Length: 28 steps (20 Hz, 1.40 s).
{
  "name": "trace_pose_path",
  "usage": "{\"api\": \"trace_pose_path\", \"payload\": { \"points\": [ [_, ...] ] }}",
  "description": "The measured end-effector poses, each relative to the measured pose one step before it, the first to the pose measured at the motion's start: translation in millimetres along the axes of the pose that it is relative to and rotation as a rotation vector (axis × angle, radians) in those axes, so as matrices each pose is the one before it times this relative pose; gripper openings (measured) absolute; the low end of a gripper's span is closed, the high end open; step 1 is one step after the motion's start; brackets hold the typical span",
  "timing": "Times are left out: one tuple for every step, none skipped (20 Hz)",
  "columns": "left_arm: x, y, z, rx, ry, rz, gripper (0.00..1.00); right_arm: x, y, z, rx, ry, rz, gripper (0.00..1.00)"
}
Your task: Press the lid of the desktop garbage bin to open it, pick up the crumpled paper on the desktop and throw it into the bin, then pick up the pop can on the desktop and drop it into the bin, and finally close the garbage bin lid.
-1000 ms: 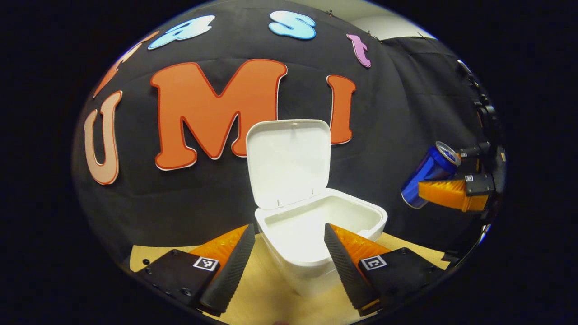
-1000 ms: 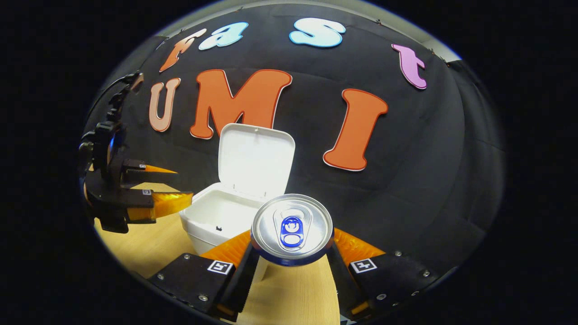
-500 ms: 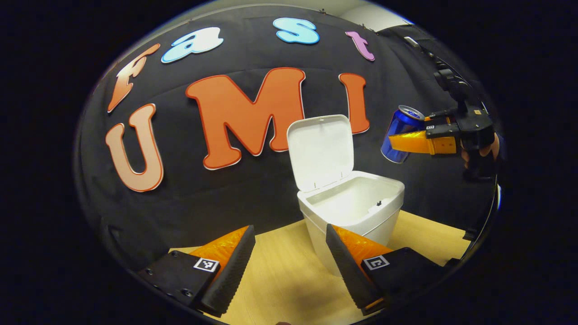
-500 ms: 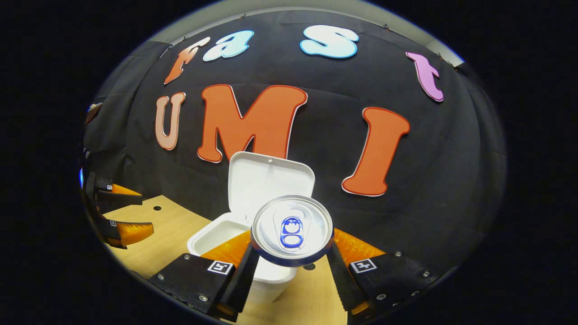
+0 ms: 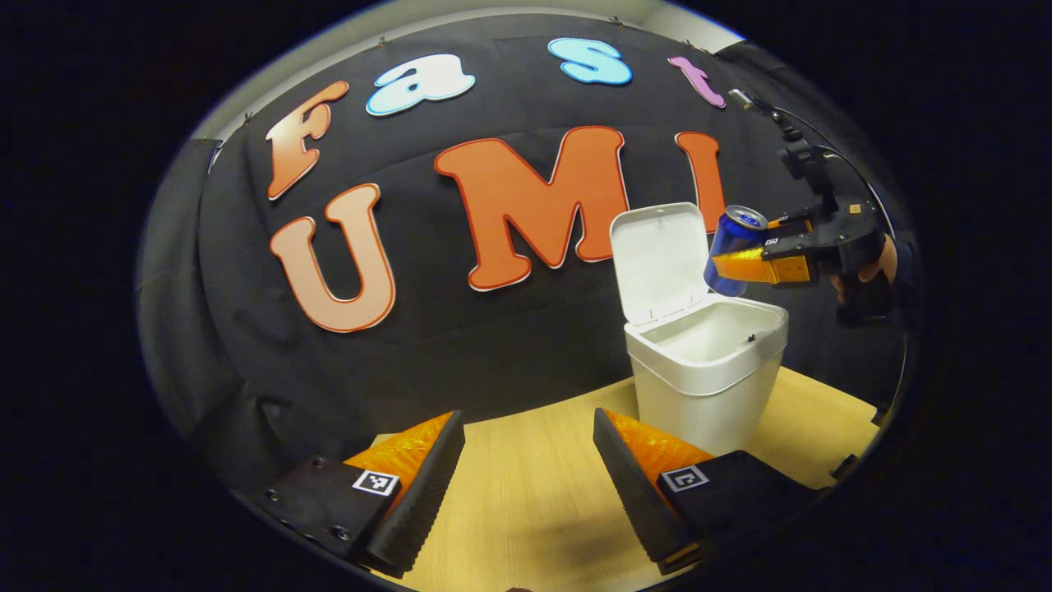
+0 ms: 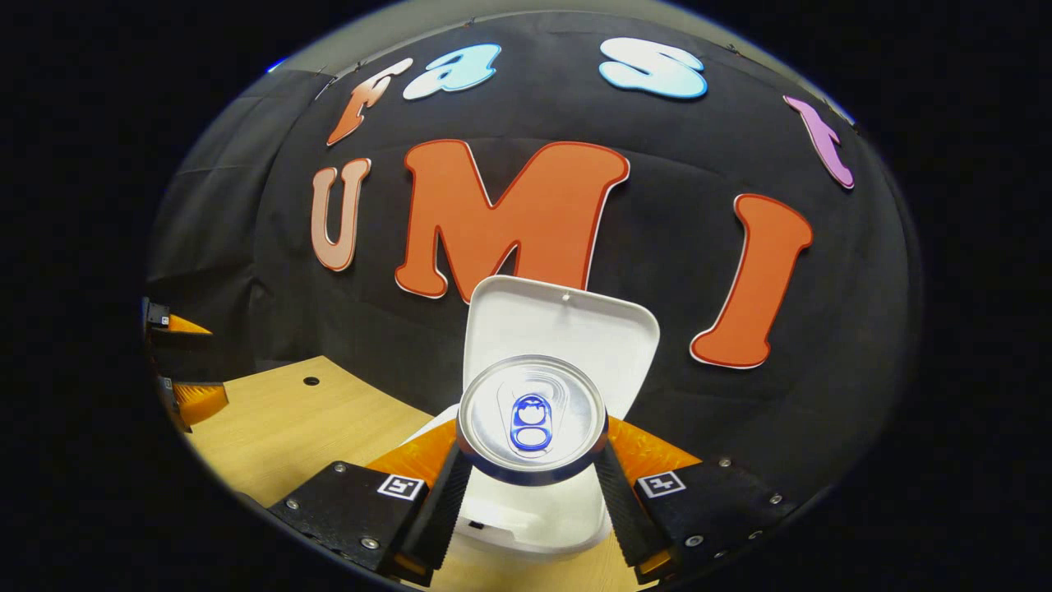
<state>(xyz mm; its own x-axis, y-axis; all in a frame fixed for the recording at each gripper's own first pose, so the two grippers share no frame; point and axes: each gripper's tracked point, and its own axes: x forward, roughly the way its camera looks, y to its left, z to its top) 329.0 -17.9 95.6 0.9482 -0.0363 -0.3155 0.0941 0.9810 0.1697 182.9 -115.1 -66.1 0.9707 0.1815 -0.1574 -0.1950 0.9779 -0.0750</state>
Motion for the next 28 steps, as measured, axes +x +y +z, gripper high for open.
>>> {"api": "trace_pose_path", "payload": {
  "points": [
    [-5.37, 6.43, -1.21, -0.00228, -0.00140, 0.01578, 1.00, 4.97, 2.77, -4.75, 0.00017, 0.00767, 0.00267, 0.79],
    [-5.04, 5.42, -1.98, -0.00100, -0.00073, 0.01594, 1.00, 4.01, 3.10, -5.37, 0.00300, 0.01325, 0.00280, 0.79],
    [-5.30, 4.81, -4.18, 0.00008, 0.00373, 0.01362, 1.00, 3.82, 2.46, -5.68, 0.00469, 0.01234, 0.00267, 0.79],
    [-3.23, 5.87, -3.67, 0.00280, 0.00774, 0.01614, 0.99, 3.68, 2.36, -6.64, -0.00149, 0.01719, -0.00120, 0.79],
    [-1.63, 5.31, -4.19, 0.00160, 0.00747, 0.01247, 1.00, 4.39, 2.31, -8.54, -0.00582, 0.01745, -0.00070, 0.79],
    [-2.13, 3.10, -4.25, -0.00135, 0.00759, 0.01115, 0.99, 3.52, 1.84, -6.20, -0.00300, 0.01688, -0.00210, 0.79],
    [-2.29, 3.66, -3.11, -0.00406, 0.00618, 0.00945, 0.99, 3.26, 0.83, -5.80, 0.00273, 0.01912, -0.00264, 0.80],
    [-1.87, 3.87, -2.47, -0.00564, 0.00472, 0.00831, 0.99, 3.82, 1.12, -5.33, 0.00680, 0.01648, -0.00194, 0.80],
    [-1.89, 3.37, -3.69, -0.00634, 0.00408, 0.00873, 0.99, 2.98, -0.38, -5.69, 0.00446, 0.01643, -0.00853, 0.80],
    [-0.55, 2.98, -1.96, -0.00548, 0.00484, 0.00660, 0.99, 4.09, -0.93, -4.48, 0.00943, 0.01329, -0.01012, 0.79],
    [-0.14, 3.25, -3.22, -0.00358, 0.00353, 0.00368, 0.99, 2.92, 0.52, -5.57, 0.01629, 0.02280, -0.00554, 0.80],
    [0.07, 2.75, -1.99, -0.00301, 0.00403, 0.00406, 0.99, 2.25, 0.96, -4.55, 0.01649, 0.01993, 0.00329, 0.80],
    [1.04, 3.30, -0.32, -0.00326, 0.00207, 0.00432, 0.99, 1.15, 1.50, -4.99, 0.01446, 0.02147, 0.00140, 0.80],
    [0.78, 1.74, -1.21, -0.00399, -0.00075, 0.00375, 0.99, 1.30, 0.37, -3.30, 0.01247, 0.01526, -0.00688, 0.80],
    [-0.11, 1.11, -1.06, -0.00456, -0.00079, 0.00006, 0.99, 0.81, 0.90, -2.42, 0.00681, 0.01229, -0.00477, 0.80],
    [0.97, 1.56, -0.58, -0.00080, -0.00262, -0.00157, 1.00, 0.17, 0.61, -2.23, 0.00436, 0.00691, -0.00271, 0.80],
    [1.03, 1.27, 1.20, 0.00393, -0.00603, -0.00527, 0.99, -0.43, 1.26, -3.86, -0.00025, 0.00849, 0.00374, 0.80],
    [2.67, 6.64, 2.43, 0.00174, -0.00870, -0.00081, 1.00, -0.60, 0.58, -3.18, -0.00038, 0.01148, -0.00382, 0.81],
    [3.13, 3.28, -1.00, -0.00013, -0.00221, -0.00152, 1.00, -0.83, 0.69, -2.46, 0.00117, 0.01041, -0.00290, 0.81],
    [1.36, 1.80, -0.68, -0.00156, -0.00156, -0.00121, 0.99, -2.60, 0.37, 0.59, 0.00046, 0.00310, -0.00624, 0.83],
    [0.89, 1.23, 0.25, -0.00662, -0.00661, -0.00259, 0.99, -1.69, -1.42, 3.81, 0.00037, -0.00968, -0.00850, 0.83],
    [0.72, 0.35, -0.60, -0.00761, -0.00179, -0.00638, 1.00, -1.09, -2.44, 4.97, -0.00032, -0.01101, -0.00994, 0.85],
    [0.53, 0.62, -2.22, -0.00985, 0.00040, -0.00453, 0.99, -3.51, -2.11, 4.03, -0.00107, -0.00580, -0.00803, 0.85],
    [1.54, -0.01, -0.20, -0.00808, 0.00002, -0.00574, 1.00, -2.32, -2.36, 6.57, -0.00108, -0.00841, -0.00832, 0.86],
    [0.89, 1.35, -0.25, -0.00682, -0.00316, -0.00414, 0.99, -1.29, -3.30, 7.01, -0.00429, -0.01000, -0.00883, 0.86],
    [-1.38, 0.87, -1.22, -0.00533, -0.00303, -0.00416, 1.00, -1.39, -4.03, 9.21, -0.00680, -0.01293, -0.01109, 0.86],
    [0.88, 2.21, 0.14, -0.00341, -0.00137, 0.00078, 1.00, -1.22, -5.05, 10.35, -0.00493, -0.01613, -0.01398, 0.86],
    [0.39, 1.86, -1.20, -0.00453, -0.00084, 0.00099, 0.99, -1.00, -4.81, 10.62, -0.00094, -0.01569, -0.01467, 0.86]
  ]
}}
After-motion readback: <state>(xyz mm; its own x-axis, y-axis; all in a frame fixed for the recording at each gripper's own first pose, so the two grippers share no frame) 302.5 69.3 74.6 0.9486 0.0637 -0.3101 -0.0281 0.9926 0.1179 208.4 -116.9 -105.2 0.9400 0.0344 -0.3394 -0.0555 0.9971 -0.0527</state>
